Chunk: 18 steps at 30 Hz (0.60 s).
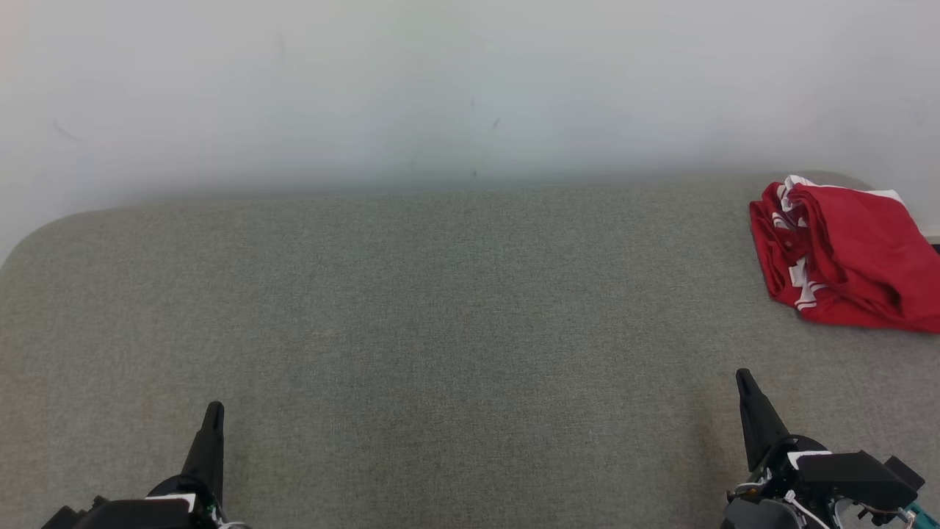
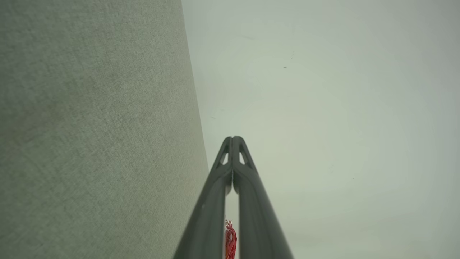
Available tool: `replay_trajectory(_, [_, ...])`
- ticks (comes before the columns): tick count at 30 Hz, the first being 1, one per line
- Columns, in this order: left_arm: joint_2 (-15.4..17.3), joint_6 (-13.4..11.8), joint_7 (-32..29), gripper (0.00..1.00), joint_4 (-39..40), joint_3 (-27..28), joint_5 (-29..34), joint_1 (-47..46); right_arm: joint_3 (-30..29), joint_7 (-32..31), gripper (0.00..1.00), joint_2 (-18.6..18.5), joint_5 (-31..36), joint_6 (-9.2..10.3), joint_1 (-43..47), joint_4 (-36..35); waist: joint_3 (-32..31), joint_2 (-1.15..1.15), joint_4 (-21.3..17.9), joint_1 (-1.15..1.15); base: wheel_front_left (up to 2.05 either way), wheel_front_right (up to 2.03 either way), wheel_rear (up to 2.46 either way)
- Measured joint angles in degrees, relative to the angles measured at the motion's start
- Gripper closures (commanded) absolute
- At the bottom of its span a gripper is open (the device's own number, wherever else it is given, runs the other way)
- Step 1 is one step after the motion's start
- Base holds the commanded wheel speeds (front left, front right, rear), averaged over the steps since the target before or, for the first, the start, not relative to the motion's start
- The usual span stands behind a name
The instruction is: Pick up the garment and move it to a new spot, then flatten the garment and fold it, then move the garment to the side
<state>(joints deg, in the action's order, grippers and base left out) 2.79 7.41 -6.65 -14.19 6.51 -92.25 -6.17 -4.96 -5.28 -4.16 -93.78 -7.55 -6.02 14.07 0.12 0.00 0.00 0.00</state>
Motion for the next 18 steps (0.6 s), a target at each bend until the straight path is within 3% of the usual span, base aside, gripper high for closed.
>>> replay_trajectory(18, [0.0, 0.0, 0.0, 1.0, 0.0, 0.0, 0.0, 0.0, -0.2, -0.3, 1.0, 0.2, 0.1, 0.0, 0.0, 0.0, 0.0, 0.0, 0.0, 0.0, 0.0, 0.0, 0.0])
